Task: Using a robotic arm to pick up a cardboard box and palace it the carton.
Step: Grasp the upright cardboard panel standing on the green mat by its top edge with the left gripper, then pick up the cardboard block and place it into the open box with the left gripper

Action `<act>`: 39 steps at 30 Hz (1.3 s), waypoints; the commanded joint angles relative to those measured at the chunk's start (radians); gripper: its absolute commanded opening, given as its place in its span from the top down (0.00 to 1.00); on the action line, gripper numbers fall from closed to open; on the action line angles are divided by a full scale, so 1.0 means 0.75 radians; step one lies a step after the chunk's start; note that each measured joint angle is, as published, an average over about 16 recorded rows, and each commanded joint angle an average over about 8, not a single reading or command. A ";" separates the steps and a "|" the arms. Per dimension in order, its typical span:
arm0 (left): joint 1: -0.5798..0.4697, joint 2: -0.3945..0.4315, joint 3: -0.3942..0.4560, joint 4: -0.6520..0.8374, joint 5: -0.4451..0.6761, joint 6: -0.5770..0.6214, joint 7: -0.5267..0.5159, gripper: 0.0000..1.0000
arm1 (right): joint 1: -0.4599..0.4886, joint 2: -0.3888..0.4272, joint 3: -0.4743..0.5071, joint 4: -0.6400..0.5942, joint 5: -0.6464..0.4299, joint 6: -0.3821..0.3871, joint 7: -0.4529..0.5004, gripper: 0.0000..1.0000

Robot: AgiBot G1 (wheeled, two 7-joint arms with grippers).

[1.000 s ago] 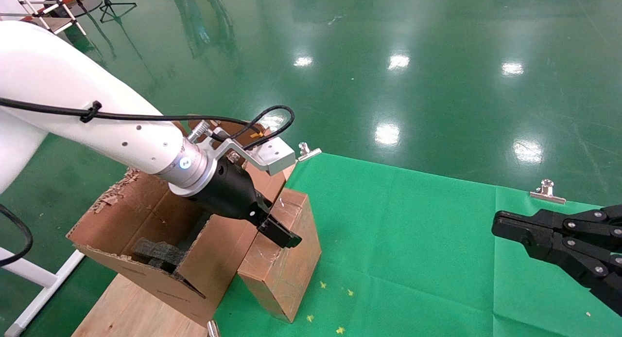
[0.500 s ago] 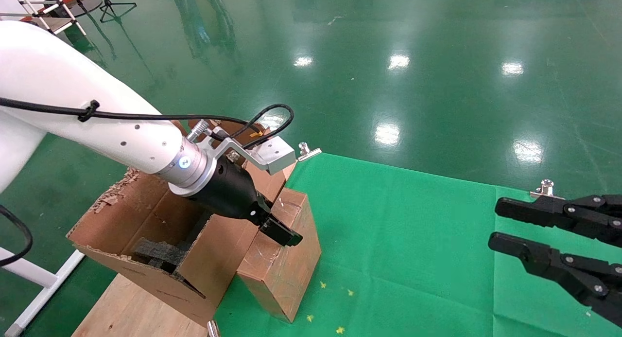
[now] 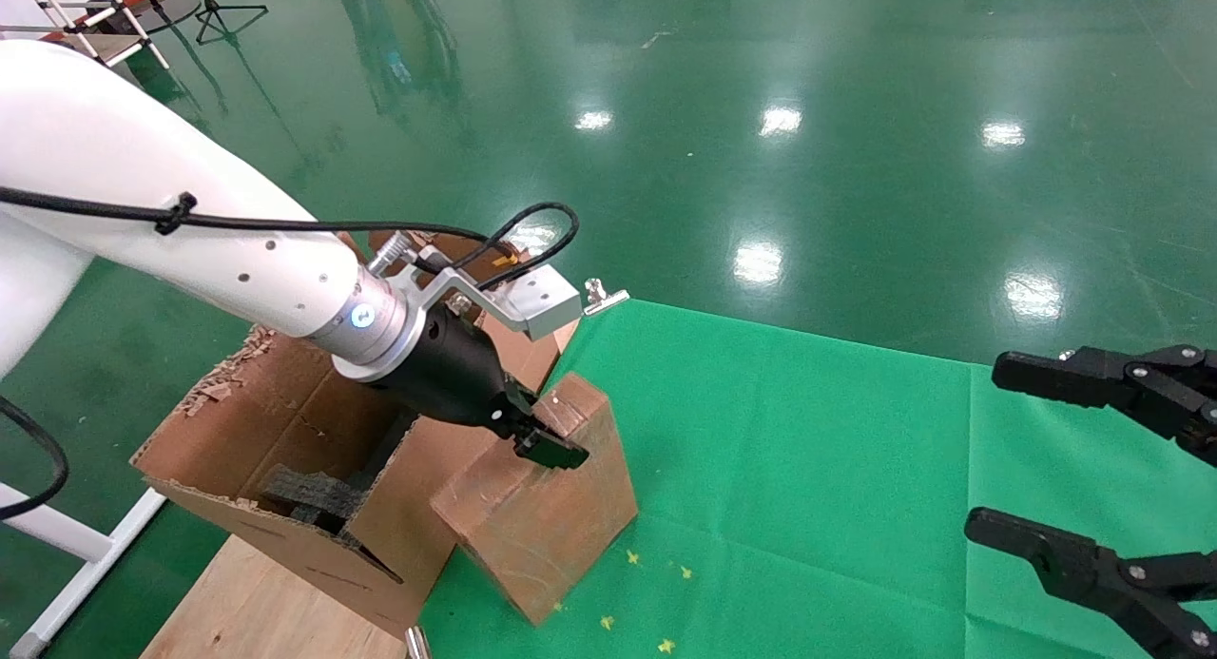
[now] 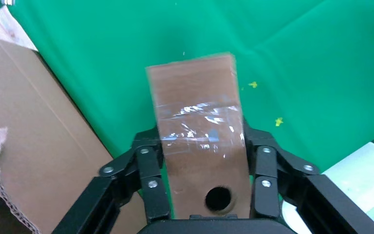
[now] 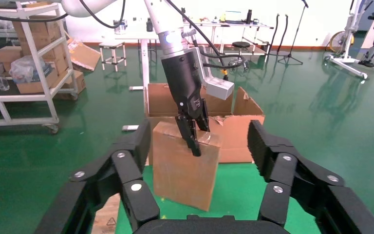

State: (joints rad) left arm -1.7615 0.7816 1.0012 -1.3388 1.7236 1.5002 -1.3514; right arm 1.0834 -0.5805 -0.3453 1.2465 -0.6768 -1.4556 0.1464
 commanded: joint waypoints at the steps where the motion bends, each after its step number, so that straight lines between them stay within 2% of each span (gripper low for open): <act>1: -0.002 -0.001 -0.002 0.007 -0.002 -0.010 0.019 1.00 | 0.000 0.000 0.000 0.000 0.000 0.000 0.000 0.00; 10: -0.105 -0.097 -0.131 0.116 -0.139 -0.082 0.261 1.00 | 0.000 0.000 0.000 0.000 0.000 0.000 0.000 0.00; 15: -0.227 -0.141 -0.218 0.302 -0.195 -0.107 0.439 1.00 | 0.000 0.000 0.000 0.000 0.000 0.000 0.000 0.00; 21: -0.390 -0.173 -0.270 0.575 -0.175 -0.104 0.679 1.00 | 0.000 0.000 0.000 0.000 0.000 0.000 0.000 0.00; 28: -0.496 -0.189 -0.233 0.840 -0.031 -0.114 0.928 1.00 | 0.000 0.000 0.000 0.000 0.000 0.000 0.000 0.00; 39: -0.426 -0.115 -0.121 1.220 0.162 -0.220 1.110 1.00 | 0.000 0.000 0.000 0.000 0.000 0.000 0.000 0.00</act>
State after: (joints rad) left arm -2.0838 0.6977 0.9077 -0.4237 1.8429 1.3301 -0.5299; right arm 1.0835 -0.5804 -0.3455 1.2464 -0.6766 -1.4555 0.1463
